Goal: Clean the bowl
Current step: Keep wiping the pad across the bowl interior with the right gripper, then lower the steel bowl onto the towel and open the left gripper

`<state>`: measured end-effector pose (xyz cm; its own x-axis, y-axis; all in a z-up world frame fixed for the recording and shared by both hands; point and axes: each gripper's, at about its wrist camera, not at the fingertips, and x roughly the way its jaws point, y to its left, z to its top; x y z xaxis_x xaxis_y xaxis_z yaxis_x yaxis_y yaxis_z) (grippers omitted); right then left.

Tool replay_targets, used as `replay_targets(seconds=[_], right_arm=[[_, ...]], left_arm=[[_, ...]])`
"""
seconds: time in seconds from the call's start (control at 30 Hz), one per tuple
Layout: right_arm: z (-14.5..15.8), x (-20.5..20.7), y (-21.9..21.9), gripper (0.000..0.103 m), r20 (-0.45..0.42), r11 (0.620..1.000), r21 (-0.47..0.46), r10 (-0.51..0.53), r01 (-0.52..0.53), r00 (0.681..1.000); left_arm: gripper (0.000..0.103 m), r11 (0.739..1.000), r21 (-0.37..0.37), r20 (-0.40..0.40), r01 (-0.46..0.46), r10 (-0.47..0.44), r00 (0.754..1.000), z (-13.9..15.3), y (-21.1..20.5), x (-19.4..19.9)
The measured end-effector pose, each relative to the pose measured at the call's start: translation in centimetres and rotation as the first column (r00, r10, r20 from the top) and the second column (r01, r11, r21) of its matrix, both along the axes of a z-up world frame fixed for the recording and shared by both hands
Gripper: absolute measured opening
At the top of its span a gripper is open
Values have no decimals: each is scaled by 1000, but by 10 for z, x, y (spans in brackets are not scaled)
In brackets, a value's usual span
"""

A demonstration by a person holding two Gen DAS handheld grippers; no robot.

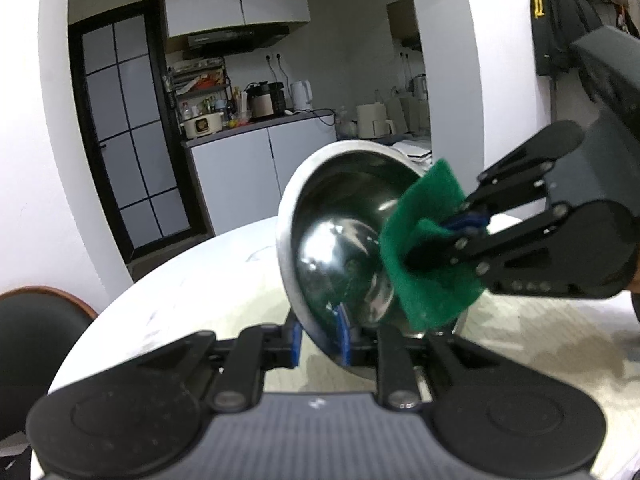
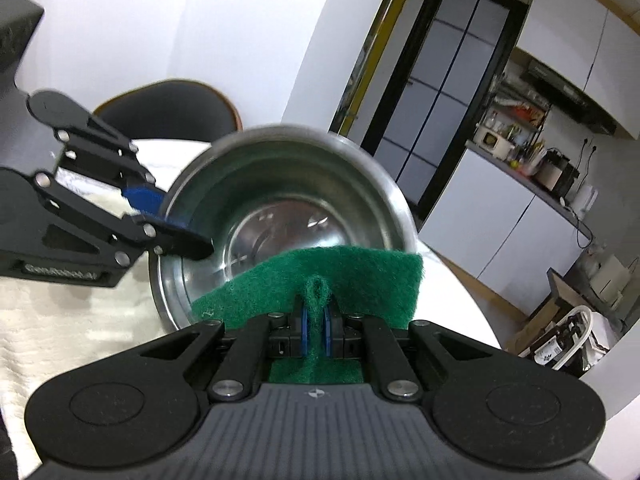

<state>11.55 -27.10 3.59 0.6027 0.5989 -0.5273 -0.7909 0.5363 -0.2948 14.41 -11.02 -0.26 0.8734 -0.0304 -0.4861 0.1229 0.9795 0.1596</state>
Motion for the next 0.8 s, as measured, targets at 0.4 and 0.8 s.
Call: replay_targets(seconds=[0.4, 0.8], right_arm=[[12, 1, -20, 8, 40, 997, 70, 39, -42, 998], [12, 14, -26, 8, 7, 993, 106, 51, -52, 999]], left_arm=[[43, 998, -56, -31, -37, 35, 999, 7, 13, 8], [63, 995, -71, -8, -77, 77, 997, 13, 32, 12]])
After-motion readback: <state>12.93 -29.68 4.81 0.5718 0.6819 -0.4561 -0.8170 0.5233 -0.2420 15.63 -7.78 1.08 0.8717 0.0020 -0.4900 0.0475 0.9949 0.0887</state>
